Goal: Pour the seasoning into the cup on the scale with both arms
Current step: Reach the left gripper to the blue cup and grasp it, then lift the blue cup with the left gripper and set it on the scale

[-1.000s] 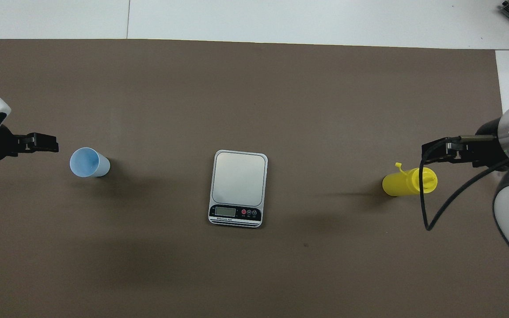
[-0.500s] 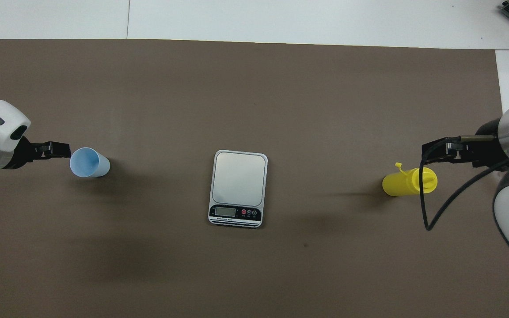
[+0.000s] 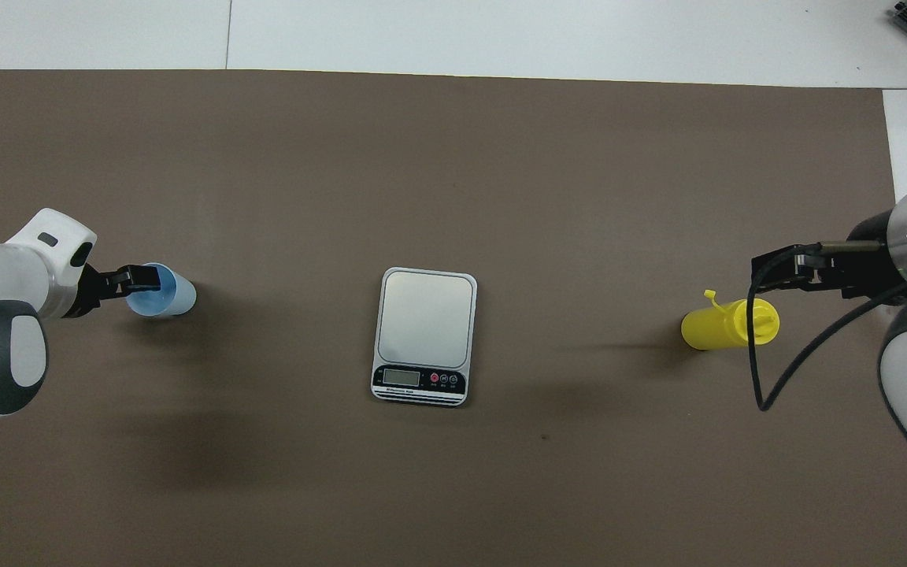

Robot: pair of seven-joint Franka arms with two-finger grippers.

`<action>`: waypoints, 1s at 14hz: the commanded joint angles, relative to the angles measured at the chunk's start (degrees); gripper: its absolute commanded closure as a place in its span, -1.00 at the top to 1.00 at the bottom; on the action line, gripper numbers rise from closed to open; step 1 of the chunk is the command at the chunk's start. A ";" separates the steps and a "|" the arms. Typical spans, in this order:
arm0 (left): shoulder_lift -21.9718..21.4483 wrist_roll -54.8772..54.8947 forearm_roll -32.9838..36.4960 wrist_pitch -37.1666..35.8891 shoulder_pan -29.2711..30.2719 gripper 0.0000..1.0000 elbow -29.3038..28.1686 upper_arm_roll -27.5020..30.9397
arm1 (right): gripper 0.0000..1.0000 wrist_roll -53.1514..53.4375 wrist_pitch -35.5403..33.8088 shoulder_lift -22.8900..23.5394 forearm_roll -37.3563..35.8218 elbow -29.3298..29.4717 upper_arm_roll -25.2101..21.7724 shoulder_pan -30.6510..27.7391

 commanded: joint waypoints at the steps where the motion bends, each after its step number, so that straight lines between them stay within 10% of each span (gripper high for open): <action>1: 0.46 -0.65 -0.84 1.92 -0.73 0.02 -0.97 0.22 | 1.00 -1.23 0.13 -1.07 1.17 -1.00 -0.02 -0.64; 3: 0.55 -0.65 -0.84 2.27 -1.52 -0.93 -0.97 0.30 | 1.00 -1.23 0.13 -0.98 1.17 -1.00 -0.02 -0.64; 7: 0.98 0.23 -0.84 -0.35 -1.52 -1.00 1.48 0.30 | 1.00 -1.23 0.21 -1.07 1.17 -1.00 -0.02 -0.64; 14: 0.37 3.04 -0.66 -25.92 -2.22 -1.00 21.42 -0.05 | 1.00 -1.23 0.13 -1.07 1.17 -1.00 -0.02 -0.64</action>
